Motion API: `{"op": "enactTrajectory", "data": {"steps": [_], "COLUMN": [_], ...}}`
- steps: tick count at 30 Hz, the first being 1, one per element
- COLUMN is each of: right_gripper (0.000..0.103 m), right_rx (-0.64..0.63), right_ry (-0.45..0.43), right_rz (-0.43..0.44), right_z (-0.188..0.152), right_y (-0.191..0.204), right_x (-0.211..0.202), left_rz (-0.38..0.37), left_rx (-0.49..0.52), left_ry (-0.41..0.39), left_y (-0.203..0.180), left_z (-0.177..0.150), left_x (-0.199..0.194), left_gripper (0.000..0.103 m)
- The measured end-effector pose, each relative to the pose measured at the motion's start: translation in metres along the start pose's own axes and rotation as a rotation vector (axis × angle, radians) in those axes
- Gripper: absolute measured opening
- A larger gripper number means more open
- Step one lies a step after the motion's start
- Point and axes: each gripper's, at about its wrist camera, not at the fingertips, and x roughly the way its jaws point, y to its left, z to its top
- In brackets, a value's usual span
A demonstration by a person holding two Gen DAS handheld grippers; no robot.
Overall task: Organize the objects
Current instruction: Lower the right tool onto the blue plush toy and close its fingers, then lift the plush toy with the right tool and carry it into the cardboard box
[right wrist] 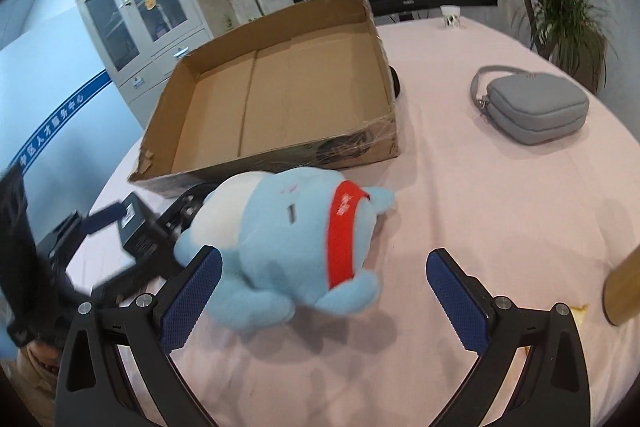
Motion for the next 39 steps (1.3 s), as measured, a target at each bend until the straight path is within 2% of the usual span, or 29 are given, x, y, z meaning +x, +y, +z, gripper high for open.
{"op": "enactTrajectory", "data": {"steps": [3, 5, 9, 11, 13, 15, 16, 17, 18, 24, 25, 26, 27, 29, 39], "right_gripper": [0.103, 0.103, 0.103, 0.100, 0.090, 0.087, 0.084, 0.084, 0.082, 0.076, 0.076, 0.076, 0.076, 0.076, 0.070], "right_rx": [0.049, 0.081, 0.082, 0.082, 0.076, 0.068, 0.068, 0.070, 0.072, 0.092, 0.089, 0.082, 0.074, 0.056, 0.043], "right_ry": [0.036, 0.096, 0.166, 0.176, 0.200, 0.221, 0.220, 0.218, 0.219, 0.223, 0.228, 0.232, 0.234, 0.243, 0.234], "right_rz": [0.038, 0.084, 0.167, 0.195, 0.221, 0.217, 0.222, 0.230, 0.239, 0.275, 0.278, 0.278, 0.276, 0.274, 0.280], "right_z": [0.009, 0.013, 0.017, 0.017, 0.016, 0.015, 0.016, 0.015, 0.015, 0.014, 0.015, 0.016, 0.017, 0.019, 0.017], "right_y": [-0.011, -0.016, -0.017, -0.018, -0.017, -0.017, -0.016, -0.017, -0.019, -0.027, -0.026, -0.025, -0.024, -0.022, -0.024], "right_x": [0.019, 0.038, 0.062, 0.070, 0.079, 0.086, 0.088, 0.088, 0.089, 0.088, 0.090, 0.090, 0.091, 0.093, 0.092], "left_rz": [-0.023, -0.026, -0.028, -0.043, -0.062, -0.058, -0.065, -0.066, -0.054, -0.113, -0.129, -0.135, -0.134, -0.141, -0.126], "left_rx": [0.032, 0.056, 0.075, 0.056, 0.049, 0.071, 0.077, 0.081, 0.087, 0.015, -0.006, -0.017, -0.025, -0.034, -0.028], "left_ry": [0.037, 0.060, 0.102, 0.119, 0.118, 0.114, 0.134, 0.157, 0.158, 0.190, 0.202, 0.215, 0.232, 0.262, 0.239], "left_y": [0.000, -0.001, -0.005, -0.005, -0.008, -0.013, -0.015, -0.019, -0.022, -0.018, -0.015, -0.014, -0.013, -0.011, -0.011], "left_z": [0.002, 0.003, 0.004, 0.005, 0.005, 0.004, 0.003, 0.004, 0.006, 0.008, 0.007, 0.007, 0.006, -0.001, -0.005], "left_x": [0.014, 0.025, 0.039, 0.042, 0.042, 0.042, 0.045, 0.048, 0.048, 0.051, 0.052, 0.054, 0.058, 0.068, 0.060], "left_gripper": [0.102, 0.102, 0.102, 0.102, 0.101, 0.095, 0.077, 0.068, 0.065, 0.065, 0.067, 0.075, 0.078, 0.080, 0.075]}}
